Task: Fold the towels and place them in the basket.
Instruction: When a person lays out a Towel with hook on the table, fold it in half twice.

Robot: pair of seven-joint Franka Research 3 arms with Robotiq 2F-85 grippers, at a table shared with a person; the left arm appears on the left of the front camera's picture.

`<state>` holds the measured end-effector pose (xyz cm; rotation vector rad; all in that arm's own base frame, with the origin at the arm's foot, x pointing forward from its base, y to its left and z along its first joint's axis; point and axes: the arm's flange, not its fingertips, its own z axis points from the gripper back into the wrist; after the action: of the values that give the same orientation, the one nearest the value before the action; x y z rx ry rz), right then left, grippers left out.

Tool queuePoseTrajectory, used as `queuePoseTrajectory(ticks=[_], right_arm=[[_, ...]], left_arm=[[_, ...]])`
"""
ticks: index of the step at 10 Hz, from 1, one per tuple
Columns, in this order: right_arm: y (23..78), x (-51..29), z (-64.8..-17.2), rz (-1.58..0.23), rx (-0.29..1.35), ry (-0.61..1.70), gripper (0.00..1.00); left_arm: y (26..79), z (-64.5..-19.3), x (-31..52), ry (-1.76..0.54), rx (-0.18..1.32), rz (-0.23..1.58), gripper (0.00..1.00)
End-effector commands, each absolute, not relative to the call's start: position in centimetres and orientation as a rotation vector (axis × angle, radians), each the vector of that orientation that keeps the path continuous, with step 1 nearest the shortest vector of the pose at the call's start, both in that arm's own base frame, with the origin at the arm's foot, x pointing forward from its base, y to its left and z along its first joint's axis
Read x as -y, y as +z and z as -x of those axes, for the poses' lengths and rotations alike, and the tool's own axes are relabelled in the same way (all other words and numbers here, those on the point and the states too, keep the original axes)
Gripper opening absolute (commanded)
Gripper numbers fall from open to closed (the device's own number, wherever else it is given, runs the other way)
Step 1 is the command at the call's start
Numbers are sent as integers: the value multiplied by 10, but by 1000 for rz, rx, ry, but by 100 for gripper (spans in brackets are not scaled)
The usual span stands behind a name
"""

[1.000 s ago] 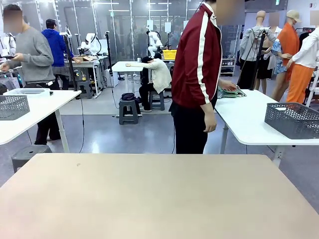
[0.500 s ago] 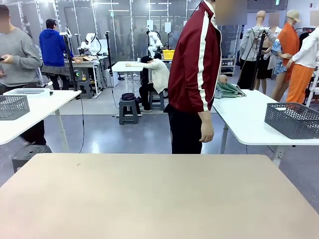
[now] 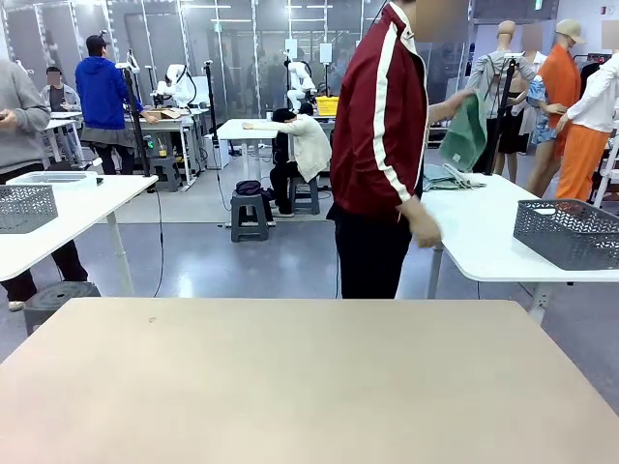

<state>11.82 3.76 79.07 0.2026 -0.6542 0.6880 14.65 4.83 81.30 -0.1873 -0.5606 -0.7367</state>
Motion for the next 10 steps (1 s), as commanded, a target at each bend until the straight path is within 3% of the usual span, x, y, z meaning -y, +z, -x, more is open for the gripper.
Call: queuePoseTrajectory(ticks=[1,10], right_arm=[[793,-38,-112,-205,669,703,100],[793,-38,-112,-205,669,703,100]], left_arm=[[813,-145,-48,-742,565,189,100],[813,-145,-48,-742,565,189,100]])
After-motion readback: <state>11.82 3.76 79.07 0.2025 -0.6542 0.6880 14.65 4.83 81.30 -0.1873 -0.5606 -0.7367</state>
